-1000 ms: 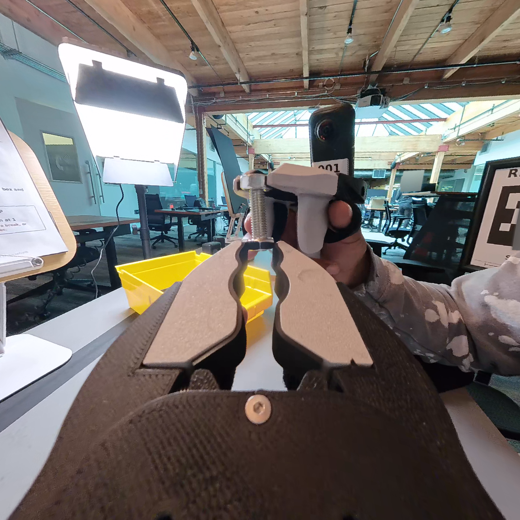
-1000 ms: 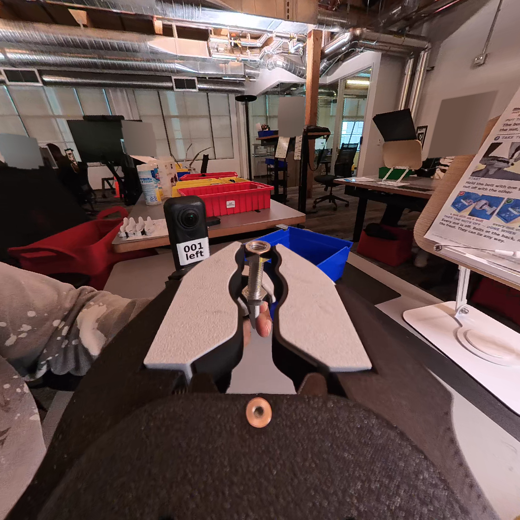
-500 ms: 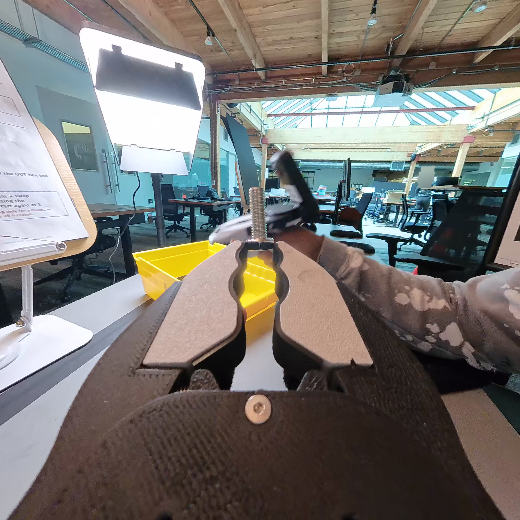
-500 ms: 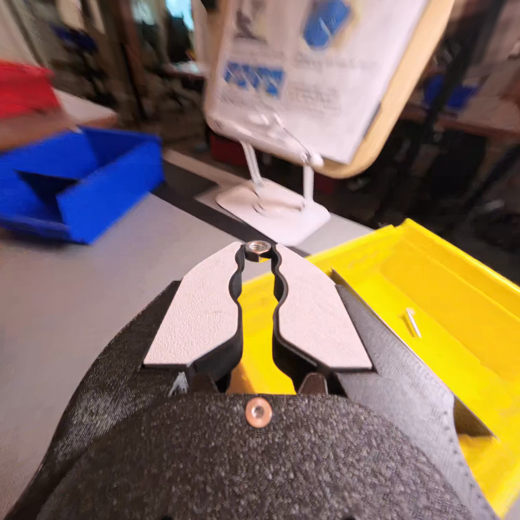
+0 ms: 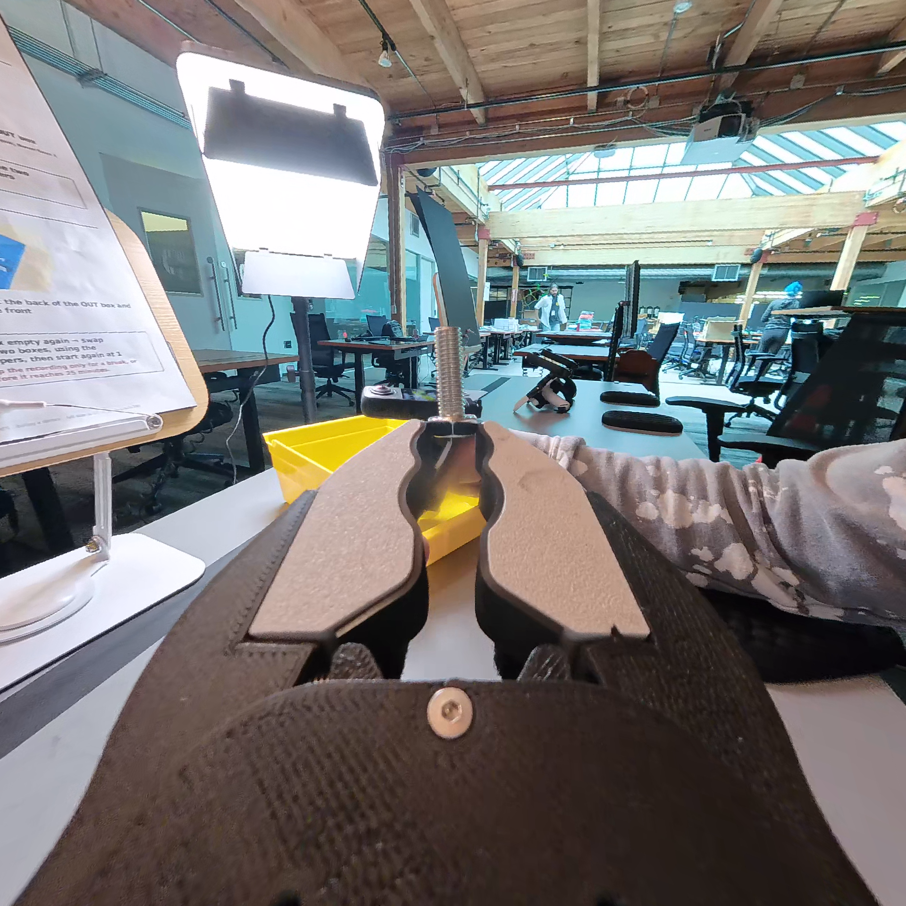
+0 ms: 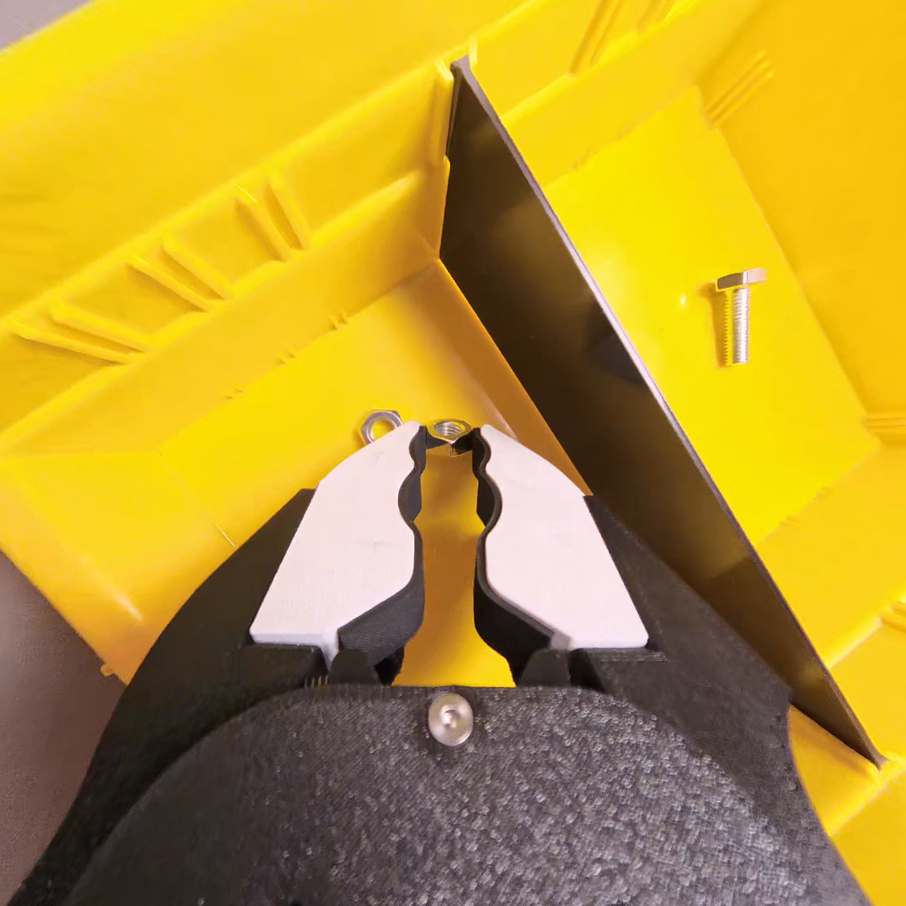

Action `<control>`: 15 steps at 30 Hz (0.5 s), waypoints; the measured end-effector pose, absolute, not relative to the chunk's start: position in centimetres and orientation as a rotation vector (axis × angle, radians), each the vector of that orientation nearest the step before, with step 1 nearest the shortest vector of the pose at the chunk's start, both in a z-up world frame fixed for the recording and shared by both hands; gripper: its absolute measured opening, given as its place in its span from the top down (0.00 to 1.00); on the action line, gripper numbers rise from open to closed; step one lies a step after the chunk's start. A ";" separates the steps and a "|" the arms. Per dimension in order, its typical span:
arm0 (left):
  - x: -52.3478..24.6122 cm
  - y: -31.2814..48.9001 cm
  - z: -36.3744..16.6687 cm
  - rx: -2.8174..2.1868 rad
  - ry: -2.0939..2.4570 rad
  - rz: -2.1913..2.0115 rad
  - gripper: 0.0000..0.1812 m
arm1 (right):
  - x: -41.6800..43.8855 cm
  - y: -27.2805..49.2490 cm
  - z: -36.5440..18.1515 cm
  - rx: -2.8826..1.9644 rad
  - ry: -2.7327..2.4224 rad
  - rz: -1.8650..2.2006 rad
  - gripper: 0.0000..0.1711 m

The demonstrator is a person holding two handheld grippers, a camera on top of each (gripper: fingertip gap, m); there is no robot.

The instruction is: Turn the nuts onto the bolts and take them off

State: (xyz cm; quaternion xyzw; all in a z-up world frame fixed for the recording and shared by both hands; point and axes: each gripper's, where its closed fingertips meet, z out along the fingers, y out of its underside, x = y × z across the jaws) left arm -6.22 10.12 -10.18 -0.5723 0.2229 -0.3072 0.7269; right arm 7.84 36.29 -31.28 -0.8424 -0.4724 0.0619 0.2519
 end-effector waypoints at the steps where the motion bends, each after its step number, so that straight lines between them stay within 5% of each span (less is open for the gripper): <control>1: -6.4 10.2 -10.2 -1.264 0.489 -0.676 0.90 | 8.0 36.3 -31.5 -2.306 -1.282 0.165 0.90; 7: -6.6 10.8 -11.1 -1.296 0.481 -0.676 0.90 | 8.8 36.0 -29.8 -2.287 -1.216 0.136 0.80; 15: -6.1 11.6 -13.2 -1.386 0.526 -0.656 0.90 | 0.7 25.9 -12.7 -1.598 -1.373 0.694 0.84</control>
